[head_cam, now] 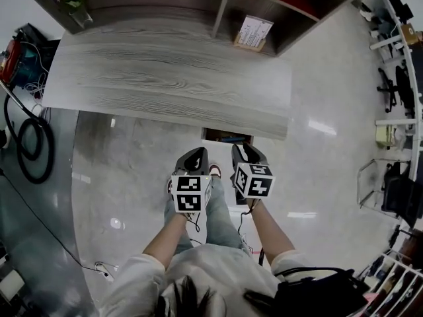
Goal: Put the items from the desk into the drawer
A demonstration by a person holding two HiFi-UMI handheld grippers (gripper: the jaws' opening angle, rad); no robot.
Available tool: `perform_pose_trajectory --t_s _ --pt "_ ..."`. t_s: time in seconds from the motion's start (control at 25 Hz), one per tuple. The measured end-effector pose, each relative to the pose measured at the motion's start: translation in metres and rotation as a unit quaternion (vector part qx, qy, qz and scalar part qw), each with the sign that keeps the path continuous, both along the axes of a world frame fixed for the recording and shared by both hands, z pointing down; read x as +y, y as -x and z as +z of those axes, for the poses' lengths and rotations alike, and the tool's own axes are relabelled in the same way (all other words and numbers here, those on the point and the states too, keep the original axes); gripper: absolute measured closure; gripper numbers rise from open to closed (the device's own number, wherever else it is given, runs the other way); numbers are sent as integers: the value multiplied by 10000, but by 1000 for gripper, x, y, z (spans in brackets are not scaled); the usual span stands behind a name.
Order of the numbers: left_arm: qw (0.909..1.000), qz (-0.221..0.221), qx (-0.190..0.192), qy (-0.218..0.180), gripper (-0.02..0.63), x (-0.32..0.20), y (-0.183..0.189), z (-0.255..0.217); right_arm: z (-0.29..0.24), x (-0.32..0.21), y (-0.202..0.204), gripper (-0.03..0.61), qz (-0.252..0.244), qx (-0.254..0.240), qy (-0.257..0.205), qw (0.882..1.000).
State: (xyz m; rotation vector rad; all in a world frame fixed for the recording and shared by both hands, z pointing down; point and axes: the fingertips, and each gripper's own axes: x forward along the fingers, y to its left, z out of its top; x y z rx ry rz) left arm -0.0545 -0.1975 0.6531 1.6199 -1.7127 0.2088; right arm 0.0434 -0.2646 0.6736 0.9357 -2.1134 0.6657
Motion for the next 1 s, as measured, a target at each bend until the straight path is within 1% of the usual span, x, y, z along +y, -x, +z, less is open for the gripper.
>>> perform_pose_trajectory --t_s 0.28,0.44,0.68,1.0 --pt "9997 131 -97 -174 615 8 -3 -28 -26 14 -8 463 168 -99 -152 9997" --pt "9992 235 -142 -298 615 11 -3 -47 -44 19 -11 492 332 -203 -267 9989" --pt "9967 430 -316 -620 615 9 -7 -80 -71 18 -17 544 622 -354 -456 9964" --pt "9933 557 -478 -888 615 15 -11 -116 -109 20 -18 572 801 -634 -732 9921"
